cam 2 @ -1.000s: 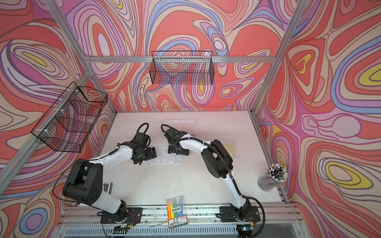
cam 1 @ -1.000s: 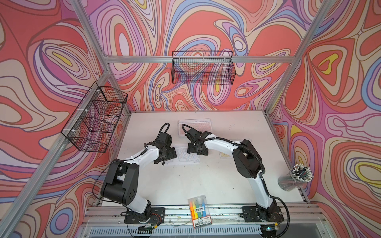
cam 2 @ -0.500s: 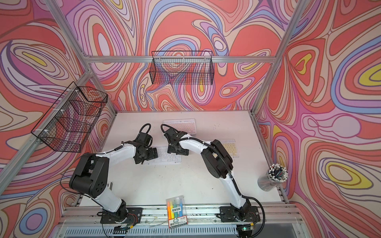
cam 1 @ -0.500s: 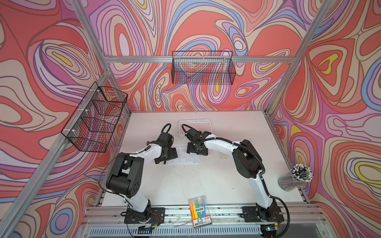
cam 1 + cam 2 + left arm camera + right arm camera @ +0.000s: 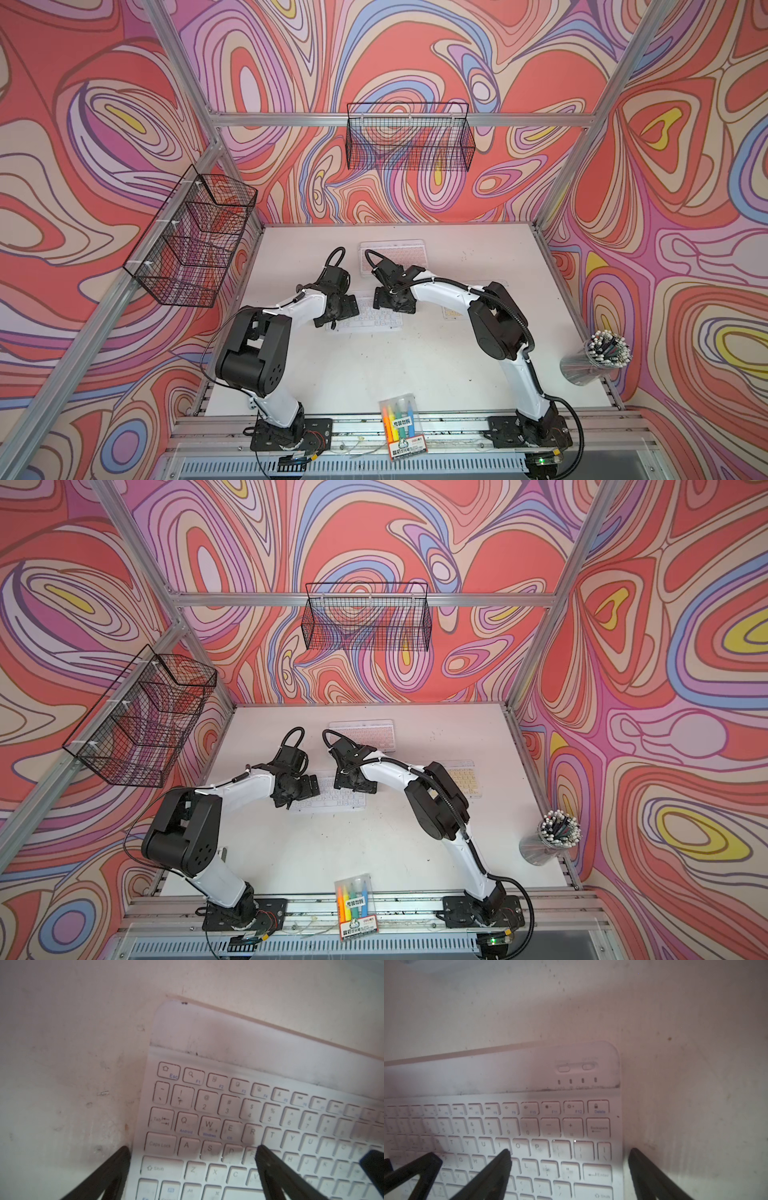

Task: Stack the numeric keypads
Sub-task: Pick up the numeric keypad from the center of the board.

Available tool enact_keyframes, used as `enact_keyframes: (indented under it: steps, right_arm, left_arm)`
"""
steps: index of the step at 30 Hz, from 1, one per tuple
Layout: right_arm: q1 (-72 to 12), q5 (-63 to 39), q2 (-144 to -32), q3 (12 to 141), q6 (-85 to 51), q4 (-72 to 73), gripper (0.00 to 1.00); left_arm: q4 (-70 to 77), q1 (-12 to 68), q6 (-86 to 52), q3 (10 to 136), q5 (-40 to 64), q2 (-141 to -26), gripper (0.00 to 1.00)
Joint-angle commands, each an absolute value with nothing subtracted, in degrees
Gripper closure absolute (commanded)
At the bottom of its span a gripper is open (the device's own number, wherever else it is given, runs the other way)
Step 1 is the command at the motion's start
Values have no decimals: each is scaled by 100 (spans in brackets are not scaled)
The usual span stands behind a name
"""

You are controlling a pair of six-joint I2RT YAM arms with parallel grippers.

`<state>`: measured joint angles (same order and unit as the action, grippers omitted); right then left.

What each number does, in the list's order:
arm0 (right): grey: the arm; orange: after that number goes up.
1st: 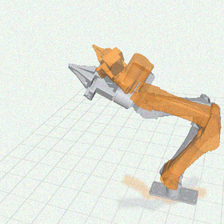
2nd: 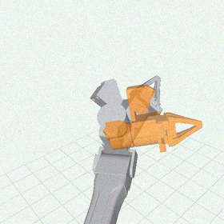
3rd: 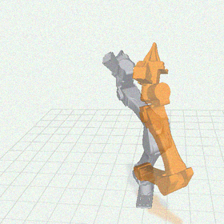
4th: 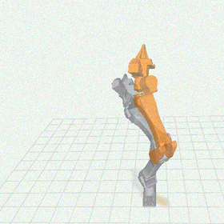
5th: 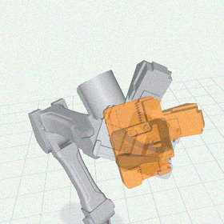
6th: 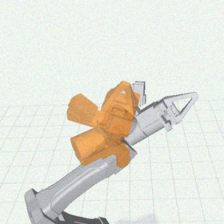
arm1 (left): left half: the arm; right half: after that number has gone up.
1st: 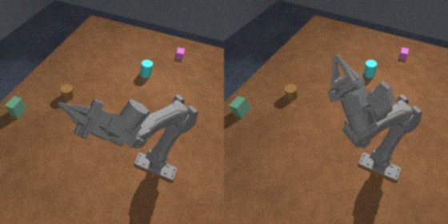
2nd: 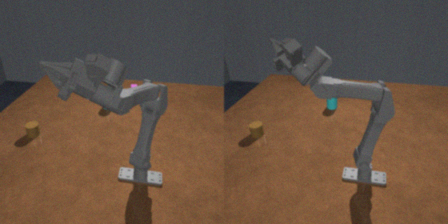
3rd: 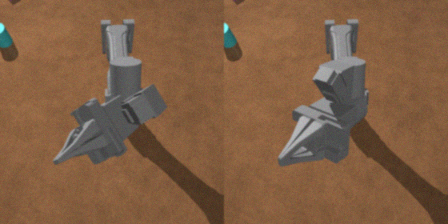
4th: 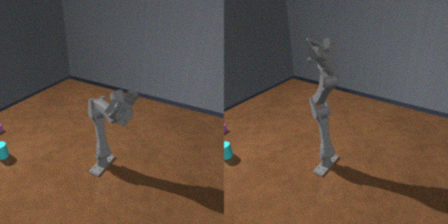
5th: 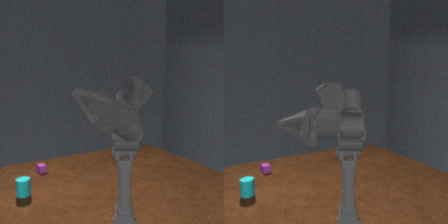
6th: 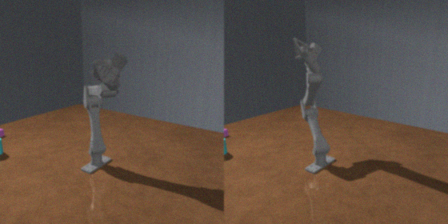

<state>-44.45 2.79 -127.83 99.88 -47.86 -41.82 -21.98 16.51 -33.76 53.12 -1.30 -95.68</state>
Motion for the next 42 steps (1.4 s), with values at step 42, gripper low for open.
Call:
enact_keyframes:
  steps: [42]
  right_arm:
    - [-3314, -4547, -11921, 6020, -6290, 2527, 37]
  left_arm:
    - [-464, 951, -3550, 3605, 1837, -9230, 8]
